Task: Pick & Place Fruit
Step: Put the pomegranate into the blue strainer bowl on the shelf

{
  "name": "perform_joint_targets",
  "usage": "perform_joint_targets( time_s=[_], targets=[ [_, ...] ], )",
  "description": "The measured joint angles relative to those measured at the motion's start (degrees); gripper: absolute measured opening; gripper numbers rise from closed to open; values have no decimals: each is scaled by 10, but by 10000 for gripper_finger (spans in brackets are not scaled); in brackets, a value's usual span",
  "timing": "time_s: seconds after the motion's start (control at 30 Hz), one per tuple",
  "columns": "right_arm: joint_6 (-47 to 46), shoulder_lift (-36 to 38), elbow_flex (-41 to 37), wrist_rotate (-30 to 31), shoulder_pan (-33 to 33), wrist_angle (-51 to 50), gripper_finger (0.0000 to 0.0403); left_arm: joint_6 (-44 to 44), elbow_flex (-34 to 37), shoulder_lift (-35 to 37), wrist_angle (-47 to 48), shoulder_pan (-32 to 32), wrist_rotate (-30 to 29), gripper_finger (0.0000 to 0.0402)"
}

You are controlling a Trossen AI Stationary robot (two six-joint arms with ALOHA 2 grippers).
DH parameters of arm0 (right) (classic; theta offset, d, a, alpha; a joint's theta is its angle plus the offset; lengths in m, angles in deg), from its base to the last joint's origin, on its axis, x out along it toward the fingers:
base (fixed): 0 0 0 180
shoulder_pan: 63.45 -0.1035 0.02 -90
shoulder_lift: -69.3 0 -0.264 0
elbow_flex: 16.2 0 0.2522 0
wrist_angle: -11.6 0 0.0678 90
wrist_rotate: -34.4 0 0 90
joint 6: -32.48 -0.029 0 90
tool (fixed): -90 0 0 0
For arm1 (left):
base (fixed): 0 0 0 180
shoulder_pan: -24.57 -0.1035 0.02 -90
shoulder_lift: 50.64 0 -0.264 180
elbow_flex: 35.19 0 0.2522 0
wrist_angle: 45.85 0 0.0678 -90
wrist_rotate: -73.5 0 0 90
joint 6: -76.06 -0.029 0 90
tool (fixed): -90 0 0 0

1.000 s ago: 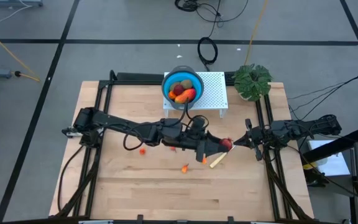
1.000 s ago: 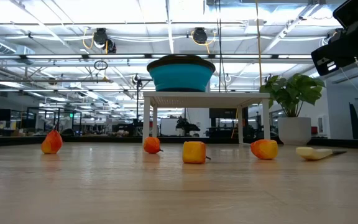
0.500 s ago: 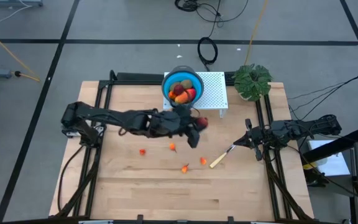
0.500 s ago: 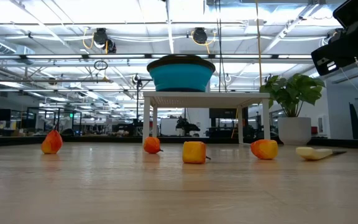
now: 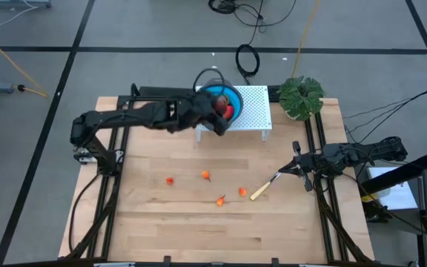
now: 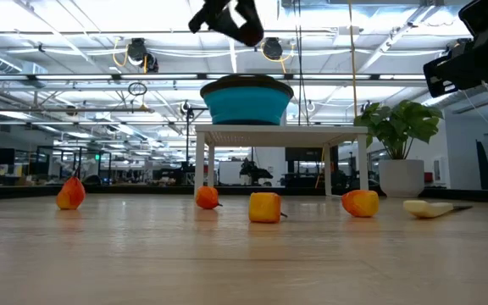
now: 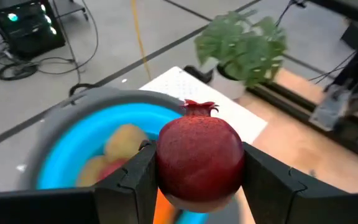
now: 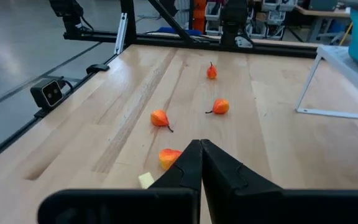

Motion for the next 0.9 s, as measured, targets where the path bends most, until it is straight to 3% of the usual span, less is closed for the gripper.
perform_joint_targets(
  time_s=[0.47,0.9],
  targets=[
    [10,0,0,2,0,-3,0,-120,0,-8,48,-142,85,186],
    [5,0,0,3,0,-3,0,-150,0,-58,62,-189,129,186]
  ],
)
